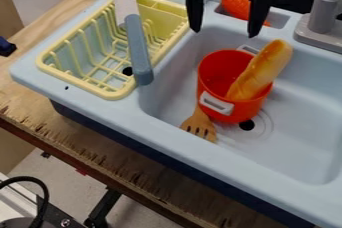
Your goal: MOVE THE CARROT TO THE RIGHT SIDE OF THE SINK
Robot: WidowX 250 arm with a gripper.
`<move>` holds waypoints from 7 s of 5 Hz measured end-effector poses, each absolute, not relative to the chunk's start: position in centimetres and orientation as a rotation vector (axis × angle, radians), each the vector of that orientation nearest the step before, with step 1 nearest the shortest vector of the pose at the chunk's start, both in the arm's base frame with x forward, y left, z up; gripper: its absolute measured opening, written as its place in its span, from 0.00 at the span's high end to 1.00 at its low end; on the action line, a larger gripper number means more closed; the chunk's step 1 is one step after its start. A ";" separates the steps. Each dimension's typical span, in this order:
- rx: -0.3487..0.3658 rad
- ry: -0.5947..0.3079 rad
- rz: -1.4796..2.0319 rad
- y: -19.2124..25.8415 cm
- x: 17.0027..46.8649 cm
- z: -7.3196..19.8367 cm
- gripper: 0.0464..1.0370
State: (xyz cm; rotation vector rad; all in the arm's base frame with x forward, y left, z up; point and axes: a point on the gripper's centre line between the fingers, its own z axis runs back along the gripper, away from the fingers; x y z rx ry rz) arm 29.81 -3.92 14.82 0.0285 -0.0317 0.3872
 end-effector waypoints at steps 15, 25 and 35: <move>0.048 -0.183 1.560 0.0 40.3 11.1 0.04; -0.123 -0.058 1.458 0.8 38.6 15.9 0.52; -0.124 -0.089 0.285 -13.1 26.5 12.7 0.52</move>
